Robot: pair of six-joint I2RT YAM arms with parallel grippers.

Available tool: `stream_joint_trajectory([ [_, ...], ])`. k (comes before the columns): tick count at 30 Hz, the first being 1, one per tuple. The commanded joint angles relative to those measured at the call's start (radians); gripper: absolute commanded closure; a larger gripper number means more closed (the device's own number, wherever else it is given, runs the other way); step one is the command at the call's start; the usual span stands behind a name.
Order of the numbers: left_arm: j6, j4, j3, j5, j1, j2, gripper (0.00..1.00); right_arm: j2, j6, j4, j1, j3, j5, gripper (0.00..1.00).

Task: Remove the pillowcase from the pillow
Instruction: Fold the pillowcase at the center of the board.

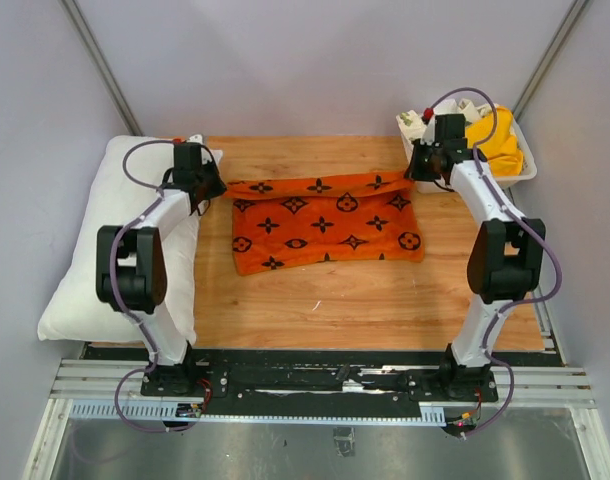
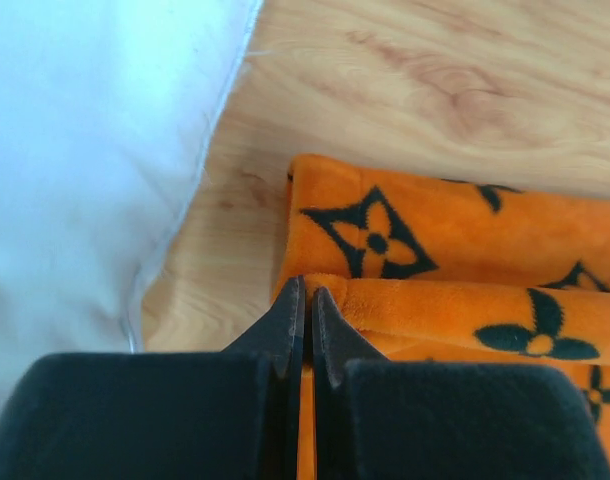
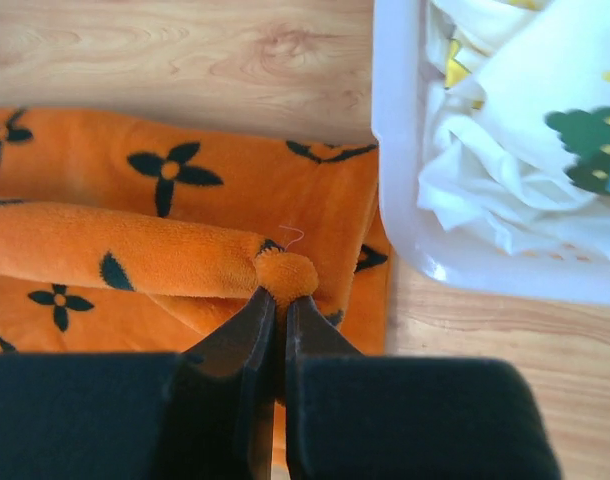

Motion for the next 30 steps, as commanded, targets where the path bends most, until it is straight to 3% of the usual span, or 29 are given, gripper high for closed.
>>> stream_joint_trajectory([
  [1,-0.026,0.162,-0.142,-0.046,-0.049,-0.187,1.00,-0.160,0.048,0.107,-0.039,-0.124,0.078,0.99],
  [7,-0.062,0.227,-0.373,-0.054,-0.060,-0.356,1.00,-0.297,0.112,0.191,-0.073,-0.388,0.101,0.99],
  [13,-0.102,0.265,-0.528,-0.039,-0.062,-0.455,1.00,-0.370,0.167,0.196,-0.091,-0.519,0.113,0.99],
  [30,-0.152,0.280,-0.678,0.039,-0.062,-0.601,1.00,-0.616,0.237,0.141,-0.101,-0.757,0.163,0.99],
])
